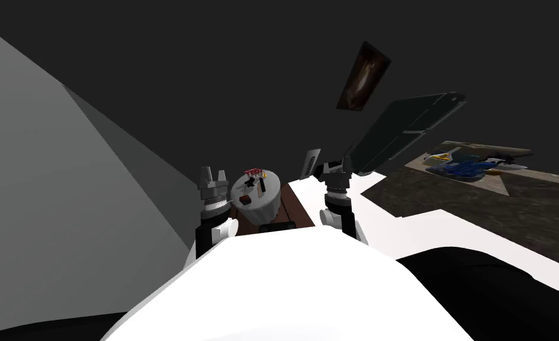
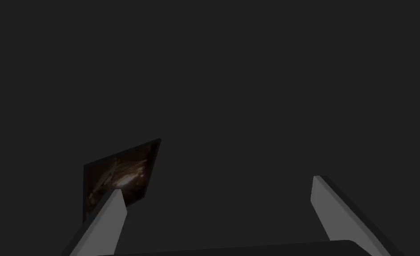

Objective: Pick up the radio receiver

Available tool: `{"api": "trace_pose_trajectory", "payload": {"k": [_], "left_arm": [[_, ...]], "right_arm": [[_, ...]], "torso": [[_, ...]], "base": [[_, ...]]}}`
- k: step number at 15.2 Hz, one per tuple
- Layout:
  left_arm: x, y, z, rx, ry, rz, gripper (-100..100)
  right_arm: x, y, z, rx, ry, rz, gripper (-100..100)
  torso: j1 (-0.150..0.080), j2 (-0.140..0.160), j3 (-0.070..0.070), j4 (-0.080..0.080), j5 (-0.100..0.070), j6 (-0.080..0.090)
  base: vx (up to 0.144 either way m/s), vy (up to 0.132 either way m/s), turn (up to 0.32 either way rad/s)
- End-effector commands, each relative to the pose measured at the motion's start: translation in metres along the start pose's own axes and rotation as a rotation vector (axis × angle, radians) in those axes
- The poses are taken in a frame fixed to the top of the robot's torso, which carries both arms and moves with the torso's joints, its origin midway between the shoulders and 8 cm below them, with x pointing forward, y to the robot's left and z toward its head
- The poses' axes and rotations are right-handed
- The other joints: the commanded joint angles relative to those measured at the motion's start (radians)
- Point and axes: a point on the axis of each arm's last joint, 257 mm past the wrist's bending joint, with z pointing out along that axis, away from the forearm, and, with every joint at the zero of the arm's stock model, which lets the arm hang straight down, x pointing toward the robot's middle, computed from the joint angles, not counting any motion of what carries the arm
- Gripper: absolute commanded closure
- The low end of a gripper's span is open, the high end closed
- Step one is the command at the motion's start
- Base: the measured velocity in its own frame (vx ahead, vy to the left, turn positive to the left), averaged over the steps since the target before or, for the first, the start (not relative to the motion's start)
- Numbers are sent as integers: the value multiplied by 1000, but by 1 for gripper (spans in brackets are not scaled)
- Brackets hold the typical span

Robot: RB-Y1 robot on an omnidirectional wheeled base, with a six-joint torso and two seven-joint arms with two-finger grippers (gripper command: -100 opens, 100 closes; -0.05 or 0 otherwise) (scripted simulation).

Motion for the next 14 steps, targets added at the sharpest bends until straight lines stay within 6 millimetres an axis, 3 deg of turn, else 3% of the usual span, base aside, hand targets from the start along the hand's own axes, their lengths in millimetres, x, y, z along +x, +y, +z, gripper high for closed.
{"api": "trace_pose_trajectory", "payload": {"k": [1, 2, 5, 14], "left_arm": [[-8, 20, -6, -69, 13, 16, -100], [-8, 20, -6, -69, 13, 16, -100], [-26, 54, -19, -188, 13, 36, -100], [-69, 114, -56, -424, -21, 64, -100]], "right_arm": [[0, 0, 0, 0, 0, 0, 0], [0, 0, 0, 0, 0, 0, 0], [0, 0, 0, 0, 0, 0, 0], [0, 0, 0, 0, 0, 0, 0]], "torso": [[0, 0, 0, 0, 0, 0], [0, 0, 0, 0, 0, 1], [0, 2, 1, 0, 0, 0], [0, 2, 1, 0, 0, 0]], "base": [[-7, -6, -186], [-15, -4, -218], [-22, -2, -217], [-19, -2, -175]]}}
